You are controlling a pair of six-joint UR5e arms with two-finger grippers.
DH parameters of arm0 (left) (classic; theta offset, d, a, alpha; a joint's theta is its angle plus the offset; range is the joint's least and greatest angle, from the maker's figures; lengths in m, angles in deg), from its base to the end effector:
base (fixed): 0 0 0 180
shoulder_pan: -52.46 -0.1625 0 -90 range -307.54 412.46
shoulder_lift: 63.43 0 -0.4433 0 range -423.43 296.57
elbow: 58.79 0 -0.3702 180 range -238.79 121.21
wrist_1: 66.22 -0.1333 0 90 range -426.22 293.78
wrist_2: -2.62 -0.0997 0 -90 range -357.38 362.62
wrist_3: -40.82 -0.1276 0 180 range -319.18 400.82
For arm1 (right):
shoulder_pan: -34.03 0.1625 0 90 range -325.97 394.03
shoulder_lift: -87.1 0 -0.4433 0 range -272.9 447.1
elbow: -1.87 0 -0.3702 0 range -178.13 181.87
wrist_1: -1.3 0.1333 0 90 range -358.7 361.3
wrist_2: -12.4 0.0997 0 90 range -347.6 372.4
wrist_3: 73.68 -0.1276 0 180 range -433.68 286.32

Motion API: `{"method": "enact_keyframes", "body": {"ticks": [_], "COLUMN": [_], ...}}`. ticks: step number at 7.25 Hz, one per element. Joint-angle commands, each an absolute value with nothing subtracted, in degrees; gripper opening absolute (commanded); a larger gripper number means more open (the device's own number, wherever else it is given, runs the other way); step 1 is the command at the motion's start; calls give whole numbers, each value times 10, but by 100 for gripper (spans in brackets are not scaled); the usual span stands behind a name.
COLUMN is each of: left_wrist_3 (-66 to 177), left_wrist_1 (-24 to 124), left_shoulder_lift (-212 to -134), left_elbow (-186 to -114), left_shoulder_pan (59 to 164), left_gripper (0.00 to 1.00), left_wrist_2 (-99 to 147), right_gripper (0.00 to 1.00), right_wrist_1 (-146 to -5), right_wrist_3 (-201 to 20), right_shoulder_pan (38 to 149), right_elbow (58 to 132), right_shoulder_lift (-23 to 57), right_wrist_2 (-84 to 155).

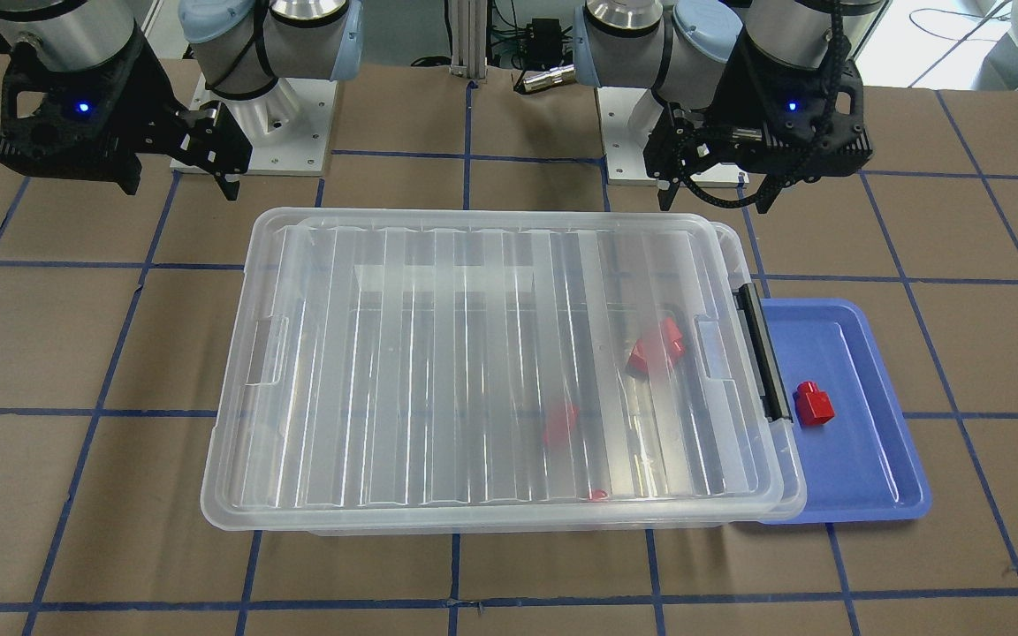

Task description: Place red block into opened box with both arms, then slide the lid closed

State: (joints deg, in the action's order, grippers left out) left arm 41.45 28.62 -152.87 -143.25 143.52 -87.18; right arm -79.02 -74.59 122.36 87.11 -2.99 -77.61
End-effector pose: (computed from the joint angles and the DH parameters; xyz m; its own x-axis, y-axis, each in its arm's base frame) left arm -0.1423 -0.4637 0.5197 -1.0000 0.0076 0.0037 0.0075 0.9997 -0.0219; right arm 0.1199 -0.4605 0.5016 -0.9990 0.0449 0.0015 0.0449 0.9954 0.0842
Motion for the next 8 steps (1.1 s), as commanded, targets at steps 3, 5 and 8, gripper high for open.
{"method": "enact_keyframes", "body": {"ticks": [3,5,8], "left_wrist_3": [414,413,413], "left_wrist_1": [287,286,286], "left_shoulder_lift": [-1529,-1533,-1529], "left_elbow": [-1433,-1432,-1433], "left_shoulder_pan": [1435,1435,1435], "left_gripper": [100,100,100], "left_wrist_2": [-872,-872,-873], "right_gripper": [100,100,100], "right_wrist_1": [-789,-785,-790], "right_wrist_3": [-746,-746,-739], "right_shoulder_pan": [1224,1224,1222], "right_elbow": [873,873,878], "right_shoulder_lift": [-28,-24,2], "right_wrist_2": [-777,-780,-786]}}
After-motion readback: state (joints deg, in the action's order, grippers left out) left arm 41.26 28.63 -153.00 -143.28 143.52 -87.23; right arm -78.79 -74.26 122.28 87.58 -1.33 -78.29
